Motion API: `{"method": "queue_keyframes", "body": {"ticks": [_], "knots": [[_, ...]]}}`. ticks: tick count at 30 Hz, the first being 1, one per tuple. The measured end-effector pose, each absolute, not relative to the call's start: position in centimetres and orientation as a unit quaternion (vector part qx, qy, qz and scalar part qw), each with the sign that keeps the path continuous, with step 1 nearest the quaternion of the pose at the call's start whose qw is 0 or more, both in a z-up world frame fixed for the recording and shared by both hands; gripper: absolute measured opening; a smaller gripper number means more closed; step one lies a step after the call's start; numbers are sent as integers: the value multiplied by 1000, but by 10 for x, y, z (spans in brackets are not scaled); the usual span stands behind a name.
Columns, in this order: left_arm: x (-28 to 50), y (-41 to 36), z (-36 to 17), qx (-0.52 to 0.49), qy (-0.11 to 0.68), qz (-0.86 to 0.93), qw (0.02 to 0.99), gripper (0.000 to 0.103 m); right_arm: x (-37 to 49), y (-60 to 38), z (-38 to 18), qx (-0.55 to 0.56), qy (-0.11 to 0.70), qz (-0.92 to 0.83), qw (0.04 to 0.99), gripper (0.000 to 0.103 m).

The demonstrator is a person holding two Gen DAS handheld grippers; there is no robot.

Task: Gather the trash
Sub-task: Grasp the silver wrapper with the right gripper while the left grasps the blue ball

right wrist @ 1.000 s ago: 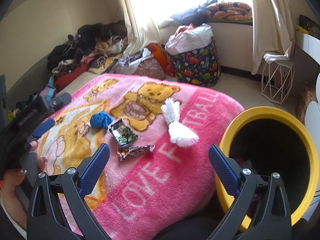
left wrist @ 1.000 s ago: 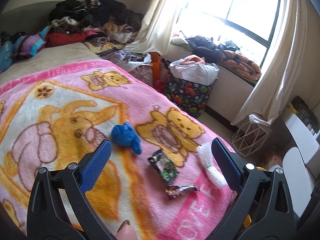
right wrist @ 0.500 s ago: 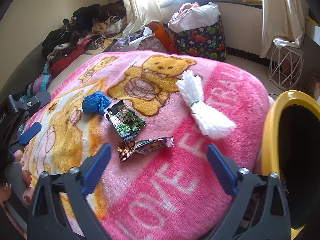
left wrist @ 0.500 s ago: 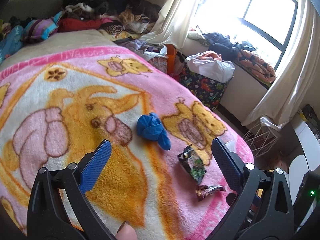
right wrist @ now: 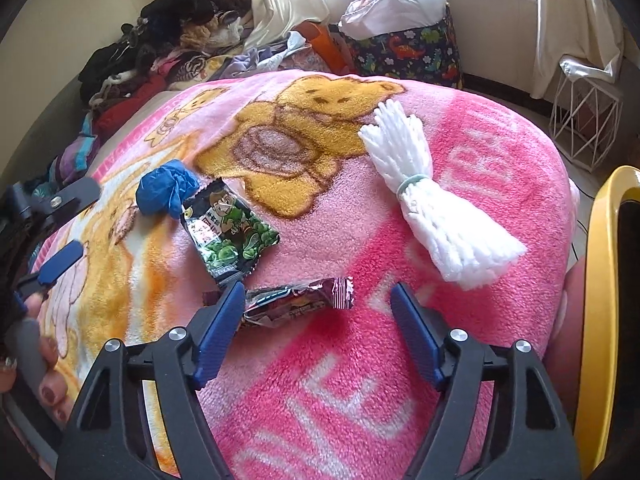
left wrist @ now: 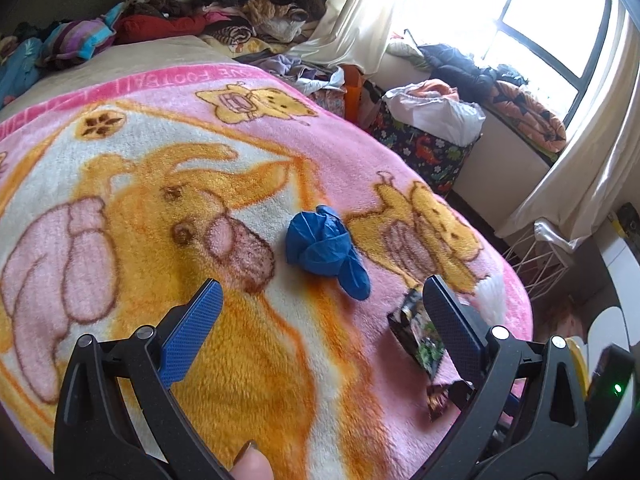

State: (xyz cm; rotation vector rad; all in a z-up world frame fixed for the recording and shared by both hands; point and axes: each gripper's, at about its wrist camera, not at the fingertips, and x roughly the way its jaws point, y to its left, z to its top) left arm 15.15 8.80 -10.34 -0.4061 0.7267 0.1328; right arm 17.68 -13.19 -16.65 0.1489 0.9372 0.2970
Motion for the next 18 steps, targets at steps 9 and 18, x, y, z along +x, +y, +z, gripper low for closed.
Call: {"method": "queue_keyframes", "body": {"ticks": [9,18], "knots": [[189,98,-124,-216,380,81,896,92,177,-133,-171,55,449,172,875,51],[220,106,-138,-234,401,97,880,56,167,-137,-162,71,446,203,869,41]]}}
